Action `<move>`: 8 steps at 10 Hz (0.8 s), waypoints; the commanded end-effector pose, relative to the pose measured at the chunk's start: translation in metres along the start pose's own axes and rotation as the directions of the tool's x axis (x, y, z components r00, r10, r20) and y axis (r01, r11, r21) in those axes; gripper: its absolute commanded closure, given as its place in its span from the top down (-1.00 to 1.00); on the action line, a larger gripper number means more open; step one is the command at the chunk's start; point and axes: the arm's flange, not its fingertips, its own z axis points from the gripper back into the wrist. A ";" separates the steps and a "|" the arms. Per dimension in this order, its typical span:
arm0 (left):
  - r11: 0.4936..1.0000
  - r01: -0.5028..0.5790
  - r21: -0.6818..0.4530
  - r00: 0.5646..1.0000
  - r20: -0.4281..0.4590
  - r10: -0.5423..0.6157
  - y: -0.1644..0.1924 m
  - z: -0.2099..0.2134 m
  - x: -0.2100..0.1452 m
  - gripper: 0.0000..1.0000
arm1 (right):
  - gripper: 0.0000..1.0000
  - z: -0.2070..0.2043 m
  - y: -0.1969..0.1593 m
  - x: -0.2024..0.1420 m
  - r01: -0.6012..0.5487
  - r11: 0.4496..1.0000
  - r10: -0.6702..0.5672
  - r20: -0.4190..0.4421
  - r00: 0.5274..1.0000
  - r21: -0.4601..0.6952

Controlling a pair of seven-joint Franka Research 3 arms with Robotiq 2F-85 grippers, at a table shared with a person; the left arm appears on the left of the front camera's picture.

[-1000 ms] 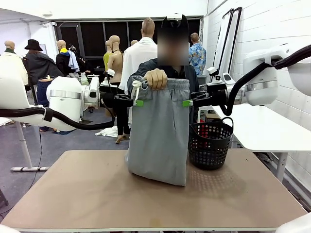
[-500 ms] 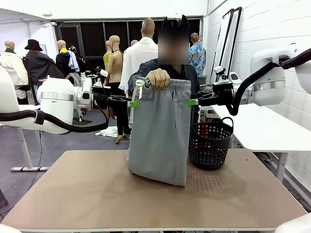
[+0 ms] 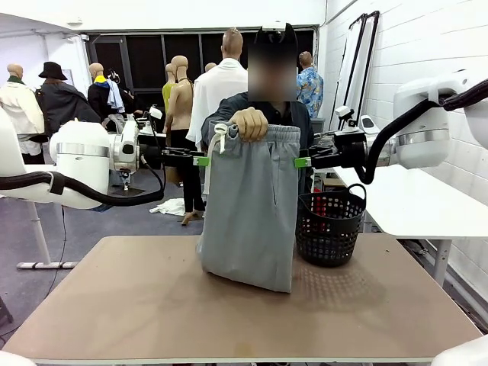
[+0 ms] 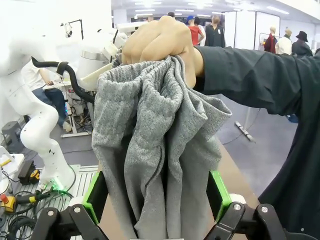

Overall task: Fold the training pants.
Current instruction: Release the ends of the Training pants and then grab the overlapped ends.

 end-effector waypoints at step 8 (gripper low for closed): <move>0.991 0.115 0.062 0.993 0.012 -0.116 0.005 0.007 0.003 1.00 | 1.00 -0.003 0.011 0.001 0.037 0.993 -0.033 0.037 0.999 -0.109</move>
